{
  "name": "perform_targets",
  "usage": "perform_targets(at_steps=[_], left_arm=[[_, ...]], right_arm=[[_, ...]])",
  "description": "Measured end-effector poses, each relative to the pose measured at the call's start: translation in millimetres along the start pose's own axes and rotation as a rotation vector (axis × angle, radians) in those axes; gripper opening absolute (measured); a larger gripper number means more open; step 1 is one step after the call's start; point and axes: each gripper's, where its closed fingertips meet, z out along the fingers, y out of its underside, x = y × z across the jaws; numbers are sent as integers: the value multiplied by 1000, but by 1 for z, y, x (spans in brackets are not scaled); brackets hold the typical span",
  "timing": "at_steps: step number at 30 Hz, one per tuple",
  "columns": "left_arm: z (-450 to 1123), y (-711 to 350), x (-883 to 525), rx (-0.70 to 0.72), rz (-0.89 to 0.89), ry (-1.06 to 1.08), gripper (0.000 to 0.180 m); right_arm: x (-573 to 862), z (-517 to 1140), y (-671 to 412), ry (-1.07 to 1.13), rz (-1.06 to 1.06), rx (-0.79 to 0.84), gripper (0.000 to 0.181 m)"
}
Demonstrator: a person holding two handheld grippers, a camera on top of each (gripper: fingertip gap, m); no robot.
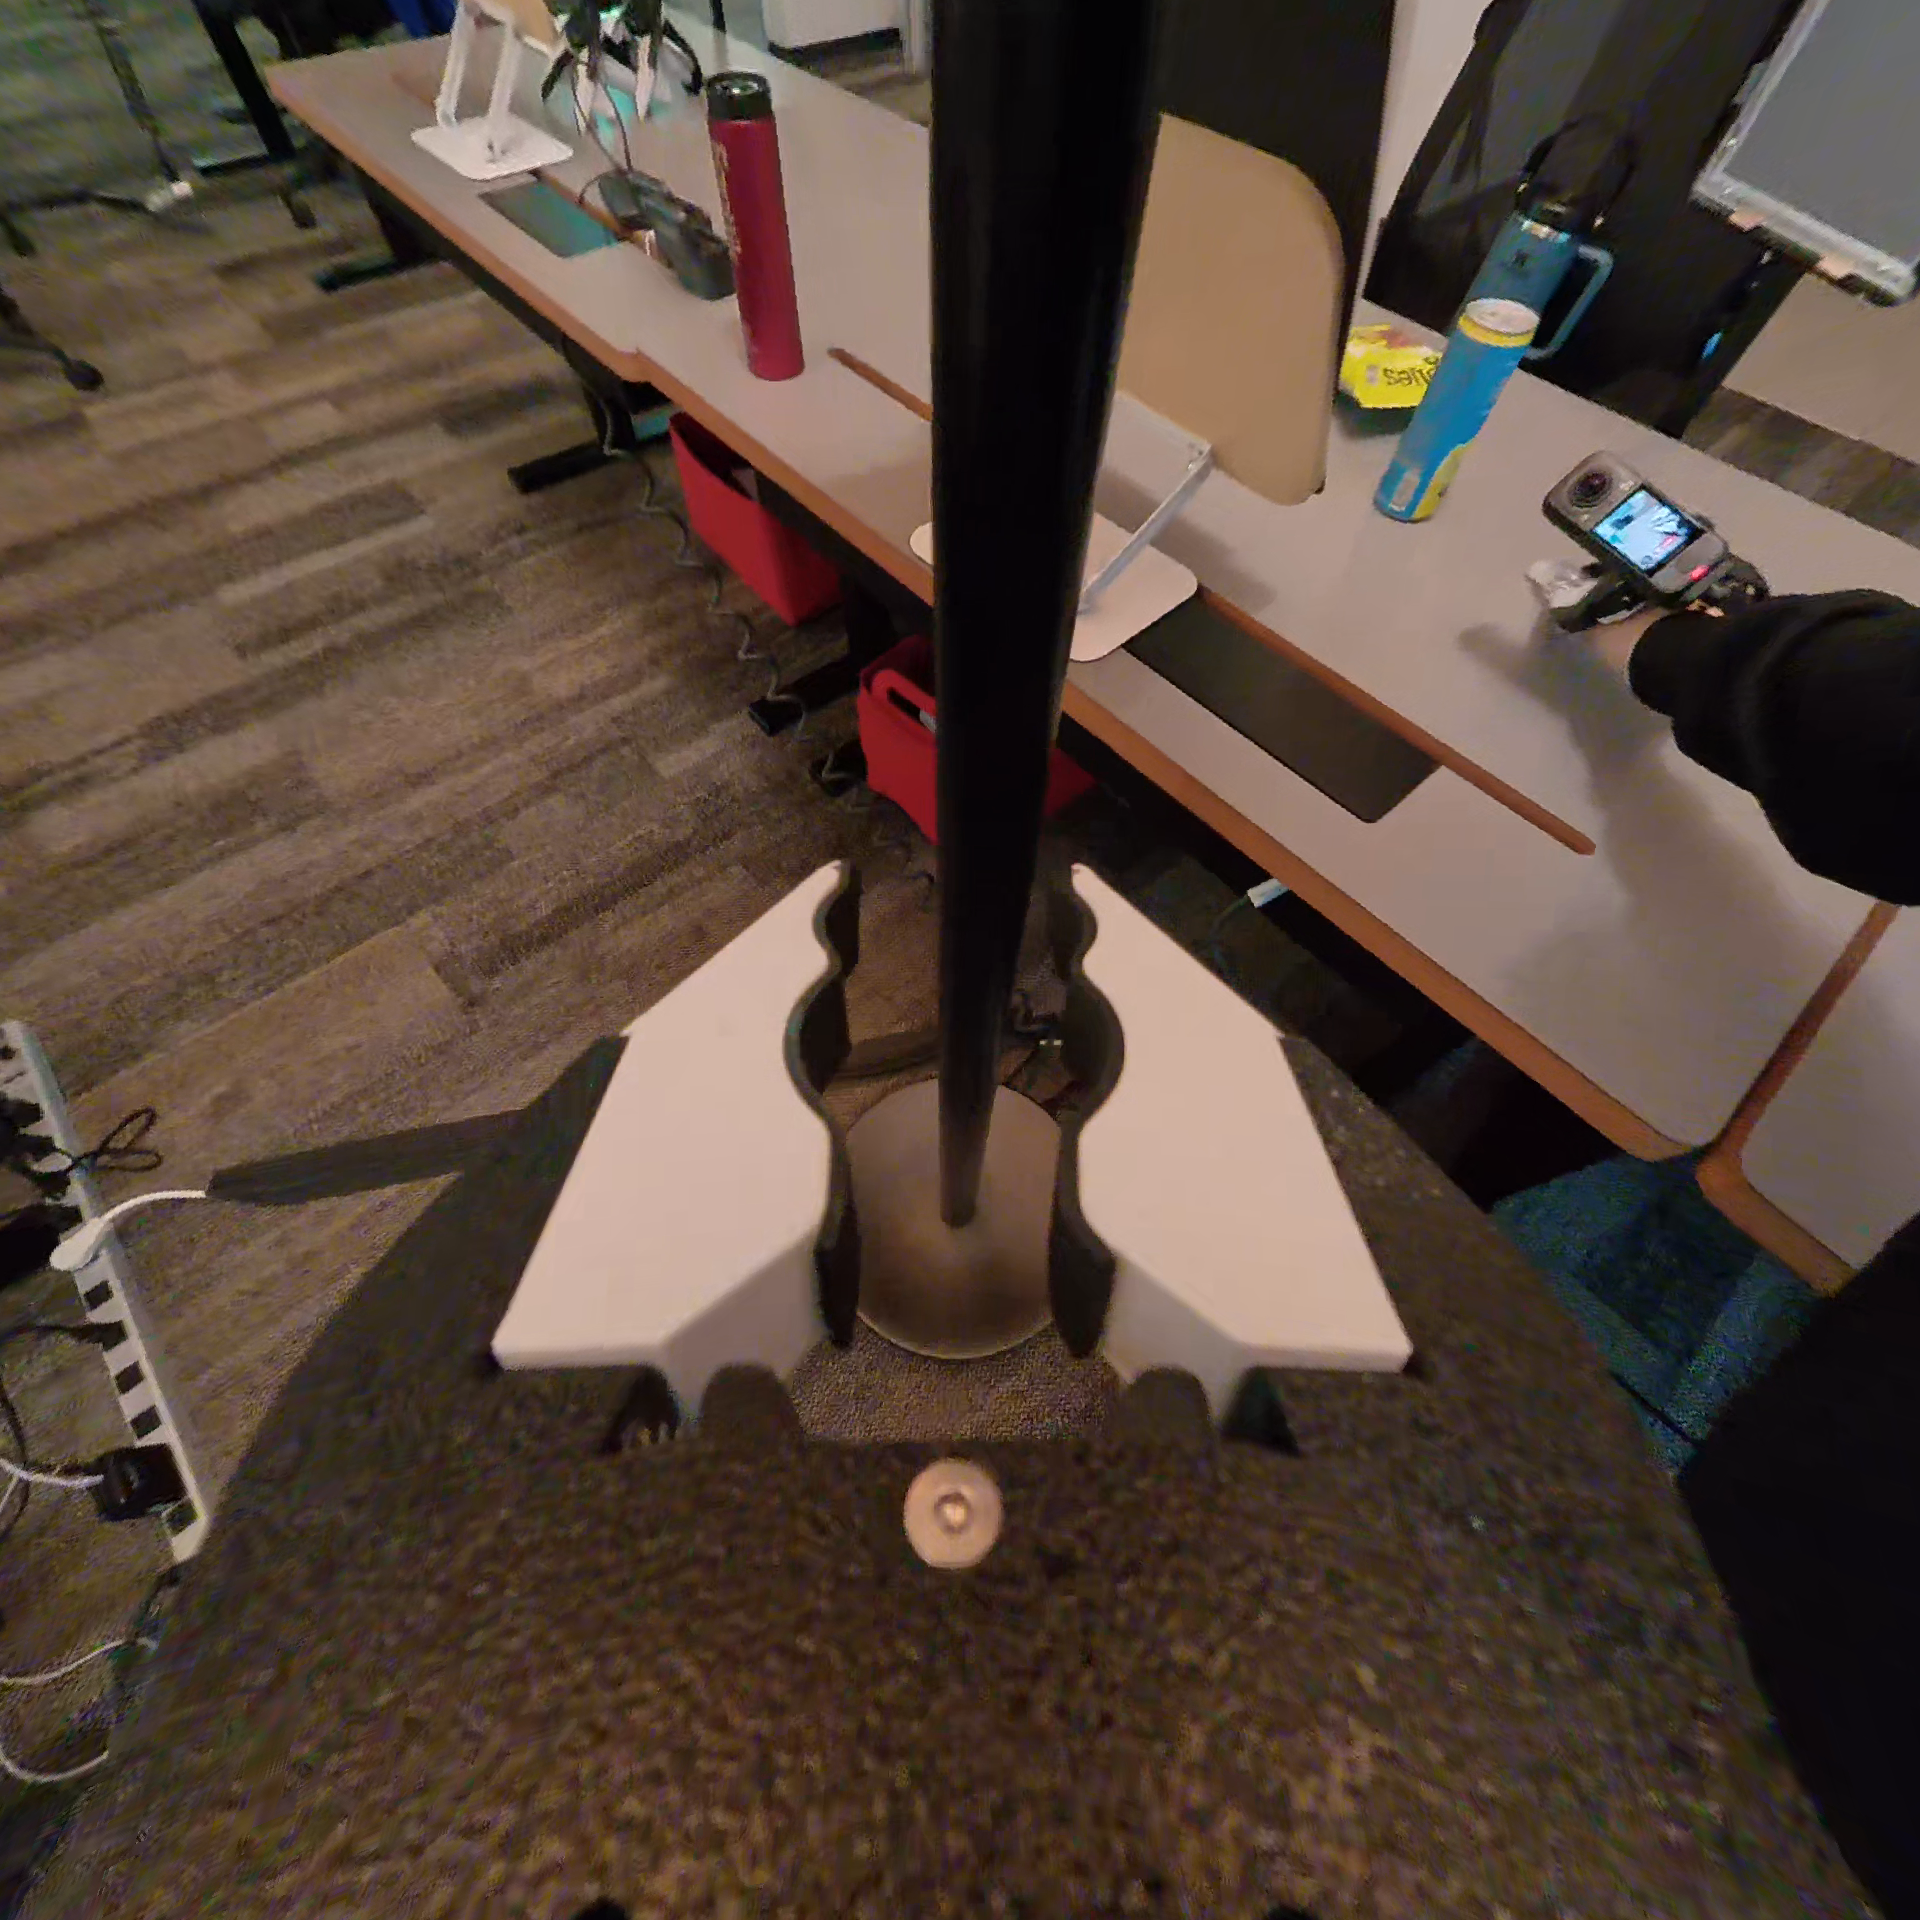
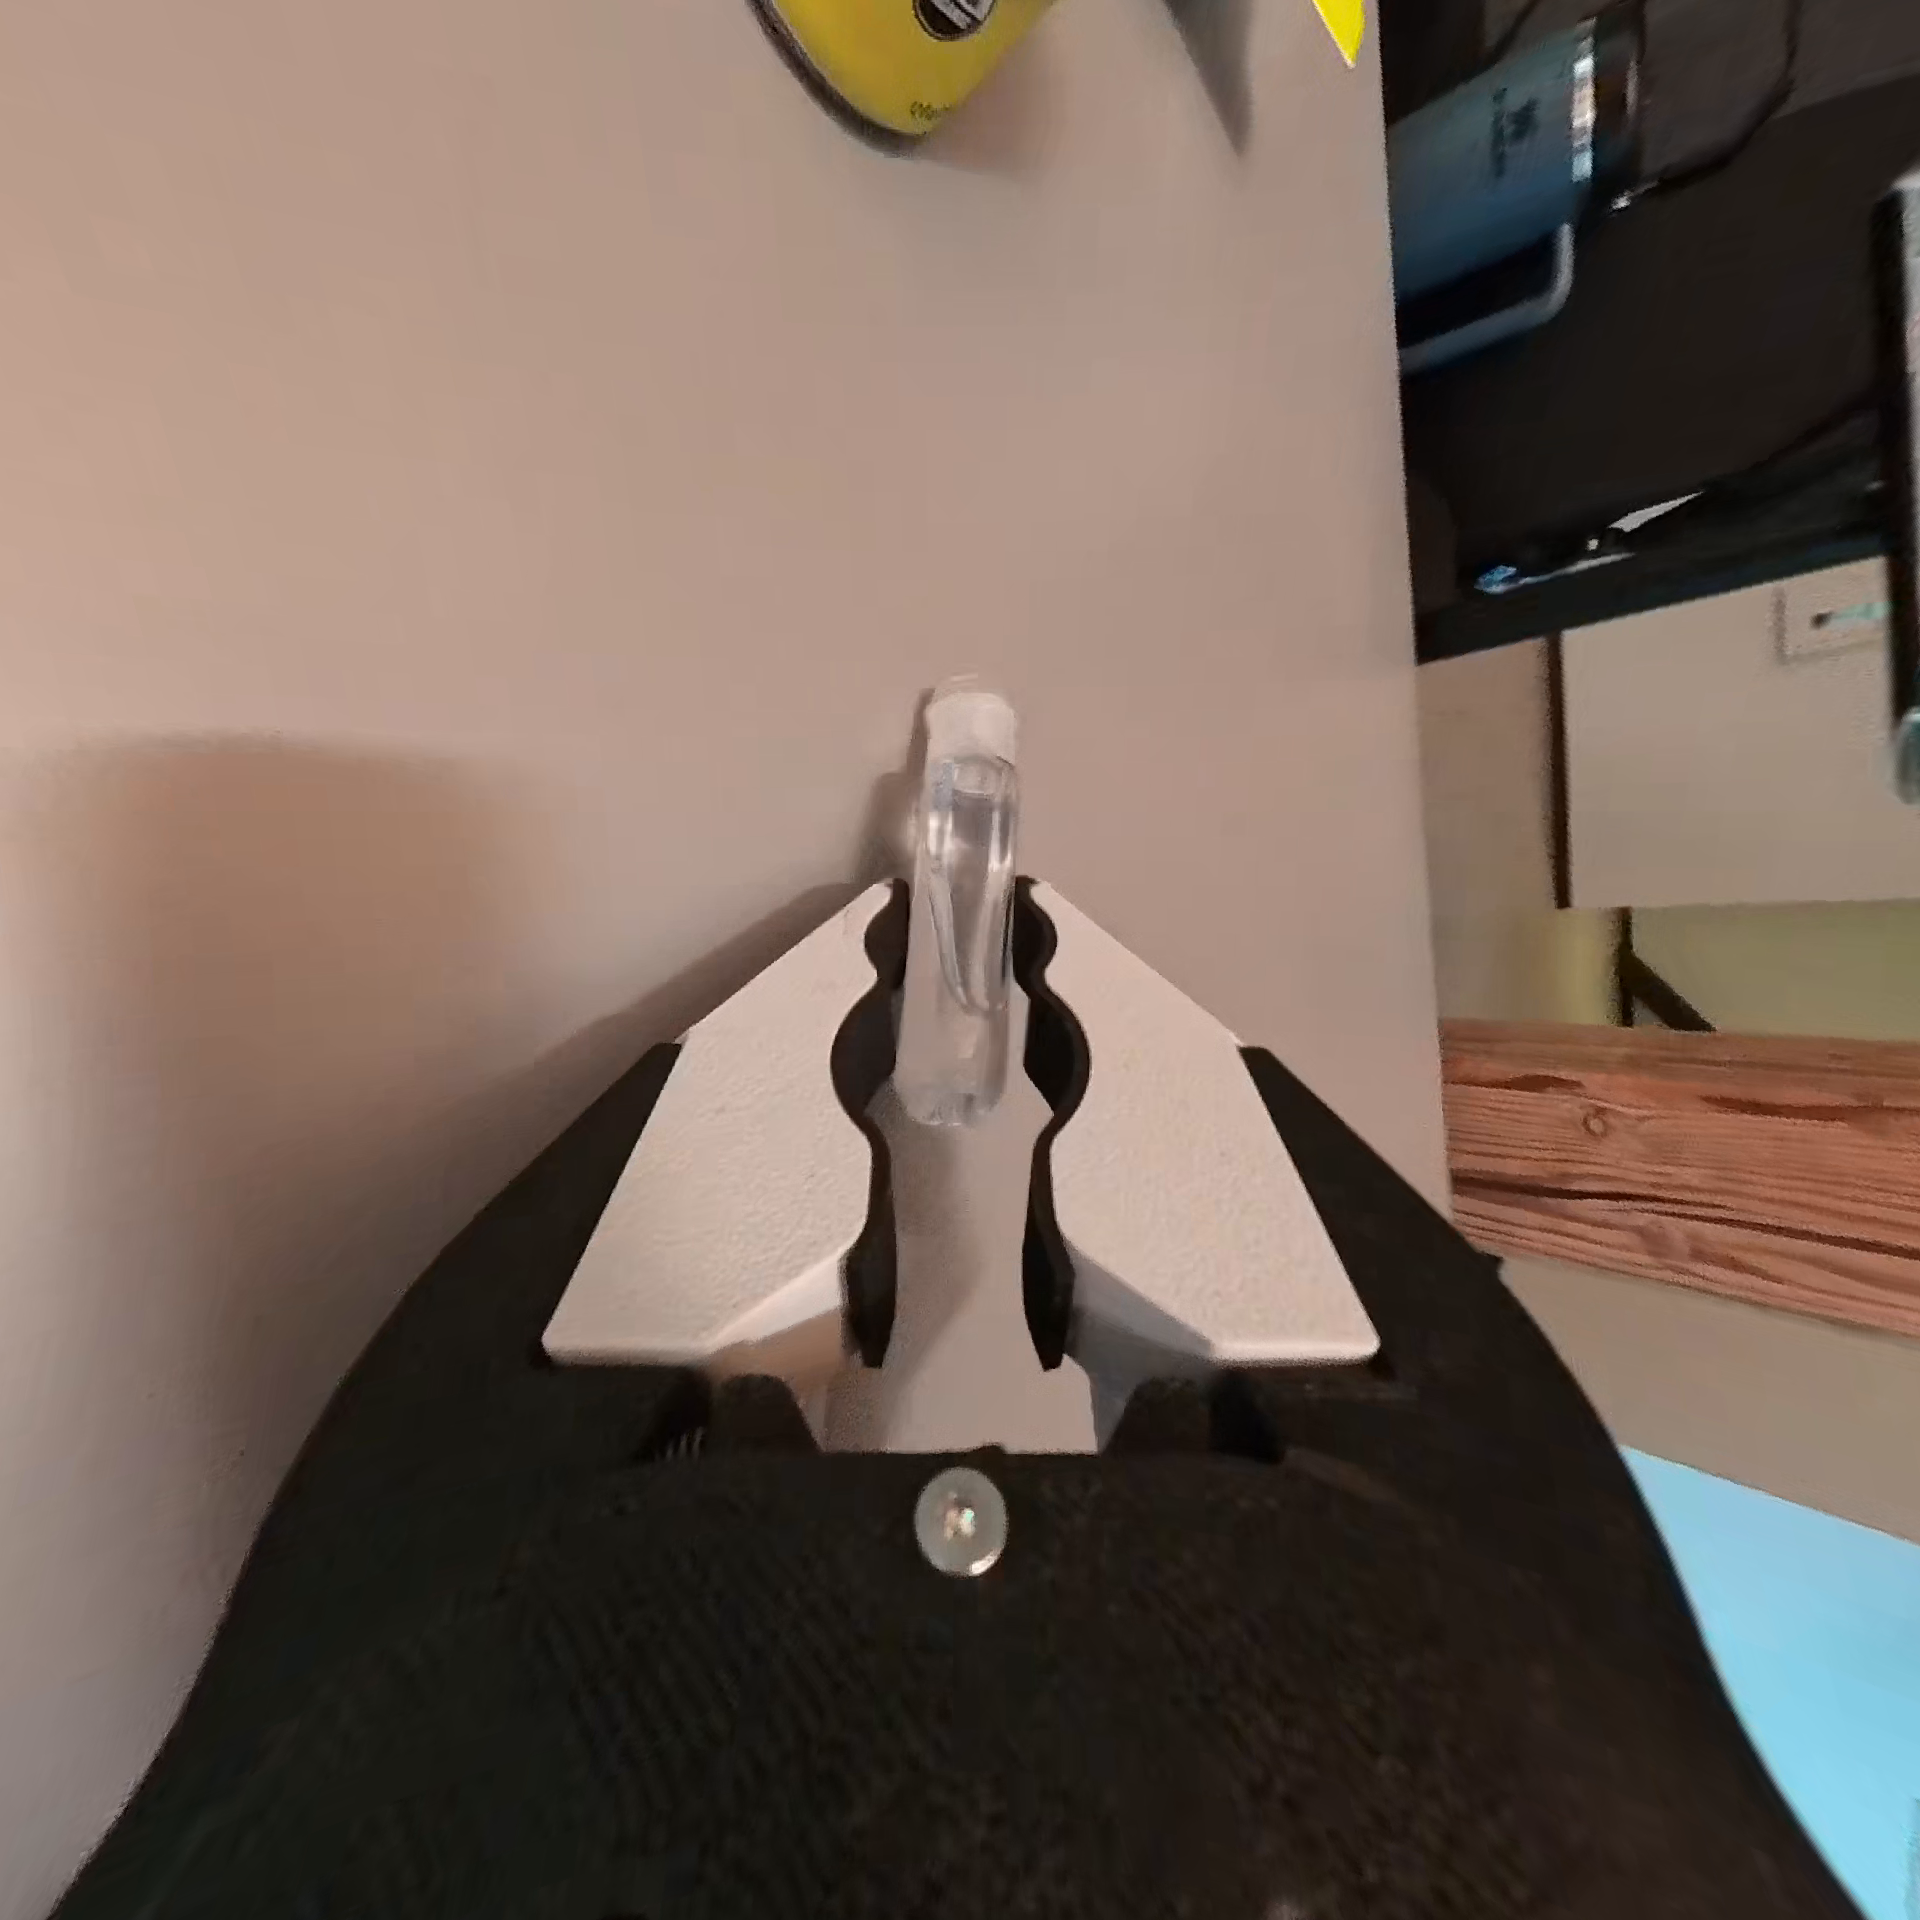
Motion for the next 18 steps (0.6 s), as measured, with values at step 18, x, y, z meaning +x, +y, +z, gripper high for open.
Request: perform_targets(at_steps=[18], left_arm=[[-4,-25,-37,213,-35,297,37]], right_arm=[[-34,-406,-152,-607,698,612,93]])
